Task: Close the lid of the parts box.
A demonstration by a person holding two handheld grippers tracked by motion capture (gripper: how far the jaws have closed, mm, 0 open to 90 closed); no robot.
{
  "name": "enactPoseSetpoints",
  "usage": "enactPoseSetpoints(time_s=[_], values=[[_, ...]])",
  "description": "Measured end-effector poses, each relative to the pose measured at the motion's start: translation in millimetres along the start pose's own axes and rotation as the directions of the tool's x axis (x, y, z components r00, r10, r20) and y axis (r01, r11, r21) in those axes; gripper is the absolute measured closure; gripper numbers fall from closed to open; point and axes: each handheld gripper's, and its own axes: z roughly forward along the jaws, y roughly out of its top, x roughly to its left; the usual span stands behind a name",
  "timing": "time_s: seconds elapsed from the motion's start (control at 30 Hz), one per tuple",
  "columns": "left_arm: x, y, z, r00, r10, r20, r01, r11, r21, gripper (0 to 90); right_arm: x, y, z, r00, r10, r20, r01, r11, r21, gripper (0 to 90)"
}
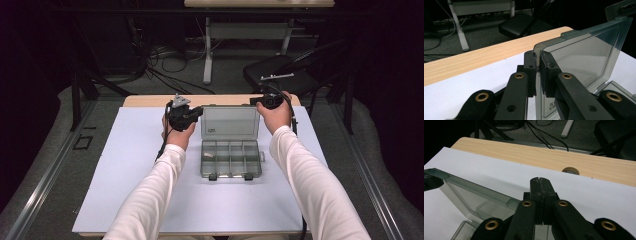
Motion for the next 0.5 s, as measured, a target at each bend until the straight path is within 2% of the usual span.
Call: enactPoseSetpoints(time_s=[0.33, 0.5], values=[[-0.2, 0.0, -0.5, 1.0, 0.001, 0.002, -0.001, 1.0, 0.005, 83.1, 0.5, -2.0, 0.3, 0.9999, 0.004, -0.015, -0.004, 1.0, -0.005, 90.0], [-0.1, -1.5, 0.3, 1.0, 0.003, -0.003, -0.003, 0.9999, 0.014, 78.9, -0.8, -2.4, -0.3, 0.9997, 0.007, -0.025, -0.008, 1.0, -0.003, 90.0]])
